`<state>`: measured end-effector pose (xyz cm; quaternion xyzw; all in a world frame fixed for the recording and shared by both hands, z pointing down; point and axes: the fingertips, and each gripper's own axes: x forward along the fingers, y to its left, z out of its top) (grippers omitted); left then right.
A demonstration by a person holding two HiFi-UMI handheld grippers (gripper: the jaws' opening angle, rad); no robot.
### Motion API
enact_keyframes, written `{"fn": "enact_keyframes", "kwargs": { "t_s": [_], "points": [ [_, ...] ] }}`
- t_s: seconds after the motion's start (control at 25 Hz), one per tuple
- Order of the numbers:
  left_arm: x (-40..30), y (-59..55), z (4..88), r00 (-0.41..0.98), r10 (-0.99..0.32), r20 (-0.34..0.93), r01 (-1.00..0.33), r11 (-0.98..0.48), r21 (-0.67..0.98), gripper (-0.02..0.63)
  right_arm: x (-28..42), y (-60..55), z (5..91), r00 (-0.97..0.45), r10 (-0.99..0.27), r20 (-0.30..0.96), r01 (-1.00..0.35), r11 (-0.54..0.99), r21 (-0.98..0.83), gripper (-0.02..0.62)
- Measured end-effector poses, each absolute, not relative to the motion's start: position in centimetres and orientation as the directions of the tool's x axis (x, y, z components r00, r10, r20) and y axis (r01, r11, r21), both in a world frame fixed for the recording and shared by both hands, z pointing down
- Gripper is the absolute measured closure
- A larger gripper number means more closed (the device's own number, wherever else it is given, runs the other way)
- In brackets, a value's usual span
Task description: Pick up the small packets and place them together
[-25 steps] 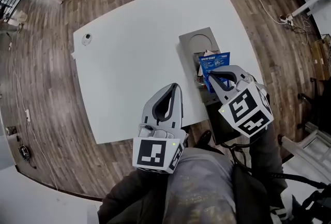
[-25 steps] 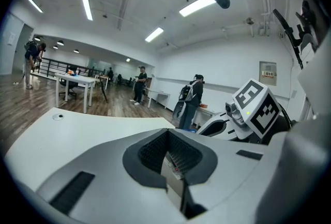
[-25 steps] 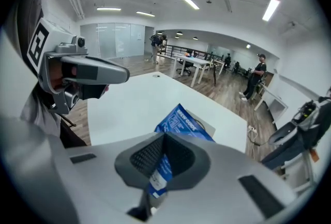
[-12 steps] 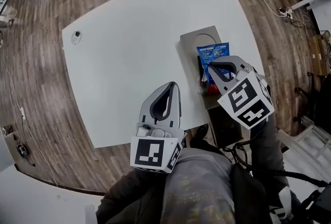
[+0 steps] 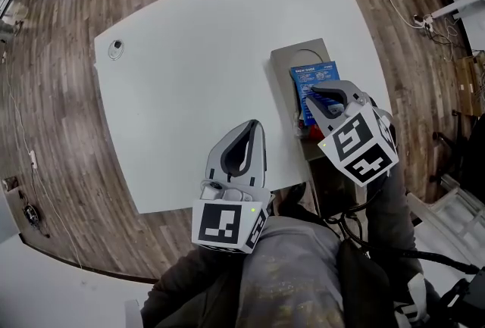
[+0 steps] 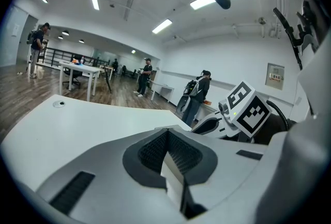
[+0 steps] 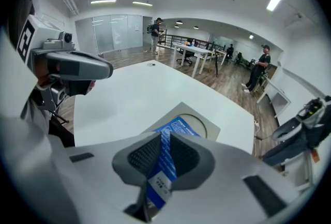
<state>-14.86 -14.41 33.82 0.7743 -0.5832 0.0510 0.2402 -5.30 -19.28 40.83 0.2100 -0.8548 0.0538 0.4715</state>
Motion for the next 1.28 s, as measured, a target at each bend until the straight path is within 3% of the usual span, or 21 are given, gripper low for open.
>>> {"fn": "enact_keyframes", "kwargs": {
  "t_s": [0.28,0.72,1.28],
  "points": [
    [-14.4,-14.2,33.7,0.32,-0.878,0.357,-0.927,-0.213,0.308,0.603,-5.6,-18.8,40.5,-0.51,-0.294,0.808,-0.407,0.91,0.074,0.443],
    [-12.3,-13.4,31.9,0.349,-0.876,0.334,-0.923,-0.259,0.283,0.603,-3.5,-18.8,36.3,-0.545,-0.423,0.724,-0.497,0.858,0.127,0.443],
    [-3.4,-4.1,28.6,0.435,-0.858,0.274,-0.89,-0.363,0.276,0.603,5.9,-9.0,33.1,-0.505,-0.55,0.666,-0.581,0.787,0.209,0.443]
  ]
}}
